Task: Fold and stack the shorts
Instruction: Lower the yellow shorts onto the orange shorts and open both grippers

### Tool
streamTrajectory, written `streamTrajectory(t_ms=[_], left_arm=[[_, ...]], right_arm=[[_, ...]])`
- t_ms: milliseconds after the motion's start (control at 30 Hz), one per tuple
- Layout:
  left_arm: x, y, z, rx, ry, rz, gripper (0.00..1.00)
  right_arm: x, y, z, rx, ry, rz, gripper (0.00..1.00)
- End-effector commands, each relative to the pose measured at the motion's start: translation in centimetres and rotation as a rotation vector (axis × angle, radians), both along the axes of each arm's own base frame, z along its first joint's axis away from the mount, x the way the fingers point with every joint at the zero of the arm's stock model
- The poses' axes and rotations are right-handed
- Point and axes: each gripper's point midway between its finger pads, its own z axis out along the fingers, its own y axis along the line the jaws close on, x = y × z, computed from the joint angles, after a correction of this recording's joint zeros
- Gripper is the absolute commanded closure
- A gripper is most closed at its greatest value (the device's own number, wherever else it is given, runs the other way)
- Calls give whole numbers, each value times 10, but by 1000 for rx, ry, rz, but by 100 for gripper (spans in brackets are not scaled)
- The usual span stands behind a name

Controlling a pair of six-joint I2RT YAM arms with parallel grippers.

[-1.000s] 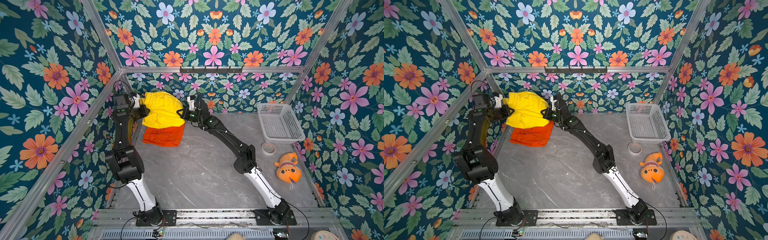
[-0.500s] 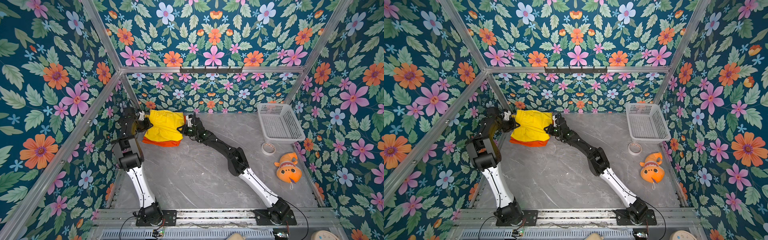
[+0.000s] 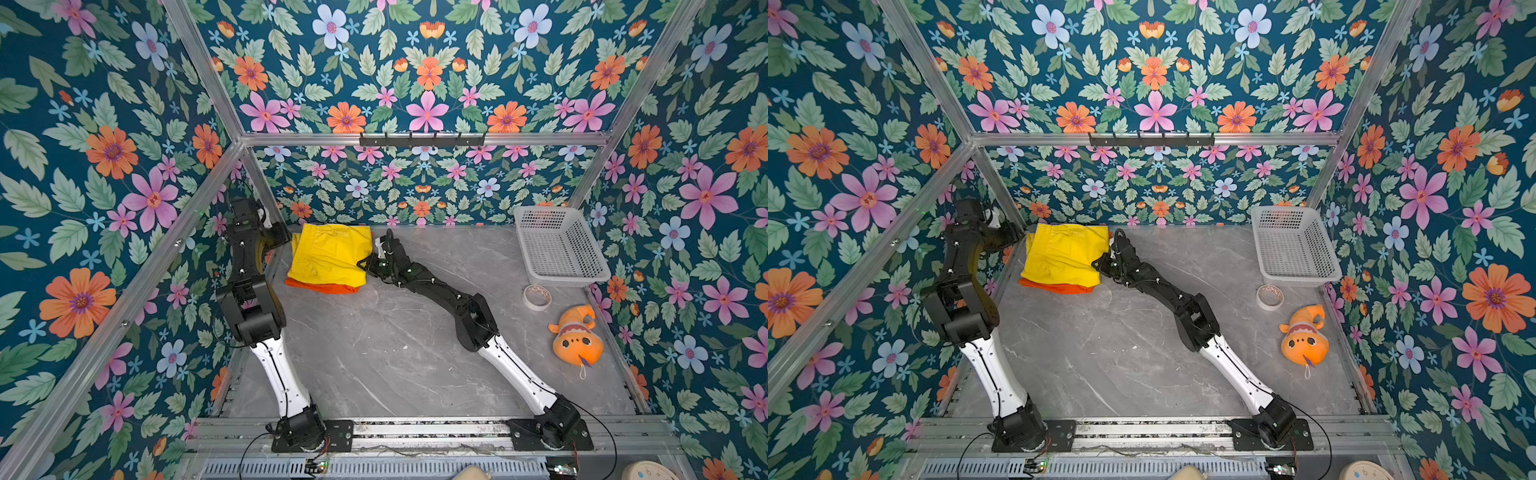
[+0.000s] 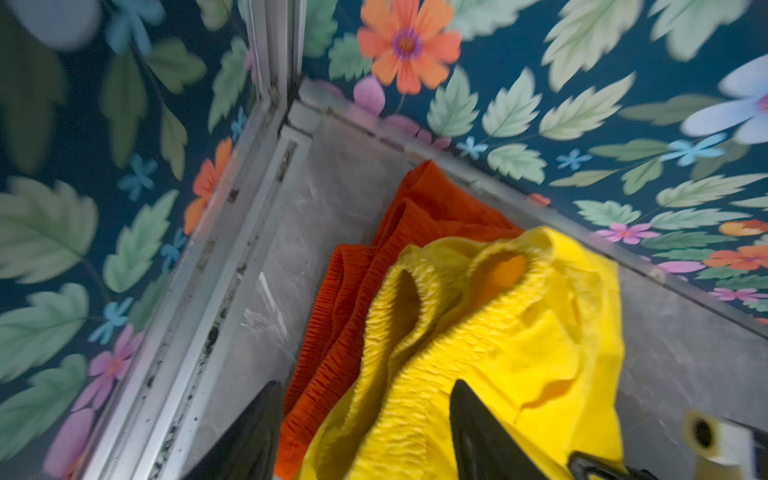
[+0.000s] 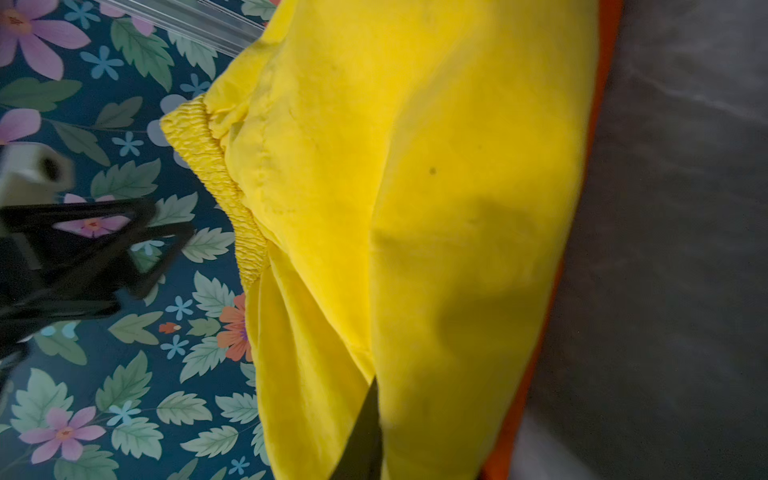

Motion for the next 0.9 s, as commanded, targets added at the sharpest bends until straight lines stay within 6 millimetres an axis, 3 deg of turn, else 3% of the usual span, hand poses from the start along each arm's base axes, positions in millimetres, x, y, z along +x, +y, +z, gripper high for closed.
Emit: streamTrajectory(t_ms=[0,133,267,333,600,867], left_arm=[[-2,-5,38,76,-88,2,36],[3,-53,53,13,-186,-159,39],[17,-99,17,-52,-152,-290,41],[26,-107,-9,-63,-113,-305,41],[53,-64,-97,-48,-23,-92,40],[34,-69,-189,-108,155,-85,40]], right_arm=[[2,-1,54,44,-33,-22,85],[2,2,57,69,-35,-22,85],[2,5,50,82,-23,-18,85],[1,5,45,79,-16,-12,86],[-5,5,27,41,2,11,90],[-10,7,-4,14,44,15,91]])
